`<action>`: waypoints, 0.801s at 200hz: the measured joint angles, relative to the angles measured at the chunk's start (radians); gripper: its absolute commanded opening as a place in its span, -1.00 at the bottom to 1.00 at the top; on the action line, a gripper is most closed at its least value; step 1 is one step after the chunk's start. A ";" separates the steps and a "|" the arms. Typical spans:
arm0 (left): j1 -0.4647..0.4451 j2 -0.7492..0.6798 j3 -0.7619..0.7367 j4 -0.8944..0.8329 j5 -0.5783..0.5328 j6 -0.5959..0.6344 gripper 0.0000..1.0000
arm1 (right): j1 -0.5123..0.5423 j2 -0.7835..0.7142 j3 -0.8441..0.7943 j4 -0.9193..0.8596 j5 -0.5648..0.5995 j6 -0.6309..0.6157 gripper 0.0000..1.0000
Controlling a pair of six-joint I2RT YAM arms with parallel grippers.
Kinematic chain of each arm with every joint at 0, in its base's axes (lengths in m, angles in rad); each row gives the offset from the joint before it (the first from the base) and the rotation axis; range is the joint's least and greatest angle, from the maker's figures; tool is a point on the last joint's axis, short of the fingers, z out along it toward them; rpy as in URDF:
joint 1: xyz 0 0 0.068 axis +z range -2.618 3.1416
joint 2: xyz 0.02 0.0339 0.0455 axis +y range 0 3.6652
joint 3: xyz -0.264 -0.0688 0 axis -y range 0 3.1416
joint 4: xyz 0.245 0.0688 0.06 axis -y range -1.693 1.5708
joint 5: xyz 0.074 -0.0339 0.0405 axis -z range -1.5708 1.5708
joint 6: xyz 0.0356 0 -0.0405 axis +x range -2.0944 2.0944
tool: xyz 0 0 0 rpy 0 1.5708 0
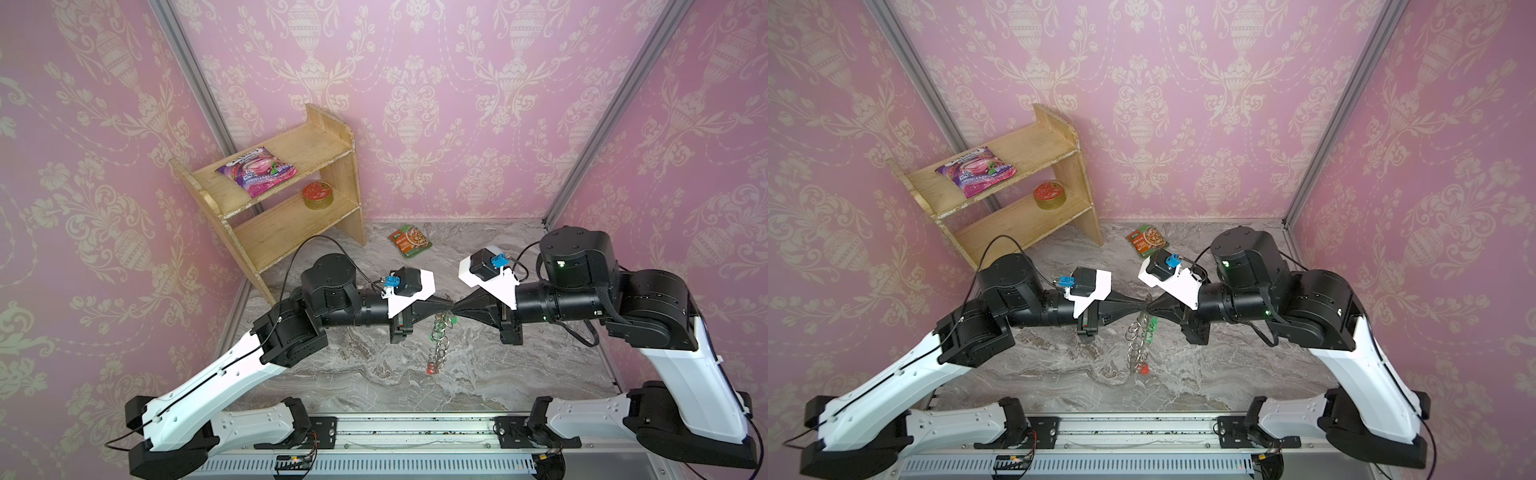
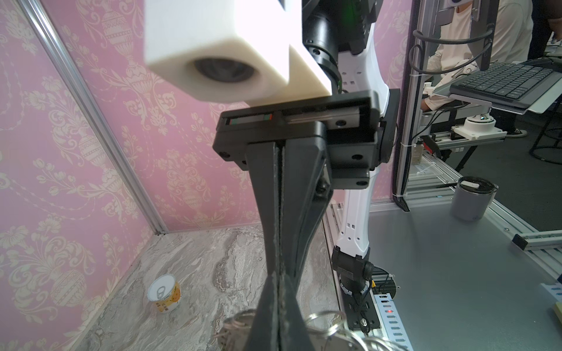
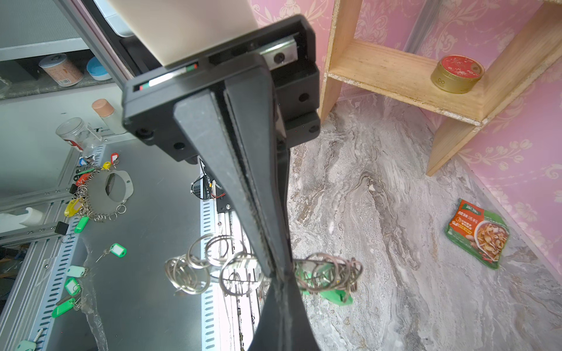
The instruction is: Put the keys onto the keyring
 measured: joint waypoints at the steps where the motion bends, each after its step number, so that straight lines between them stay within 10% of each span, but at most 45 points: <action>1: 0.000 0.000 0.000 0.000 0.000 0.000 -1.00 | 0.000 0.000 0.000 0.000 0.000 0.000 -1.00; 160: -0.003 -0.027 -0.058 0.192 0.026 -0.053 -1.00 | 0.000 -0.071 -0.079 0.085 0.000 0.005 -0.30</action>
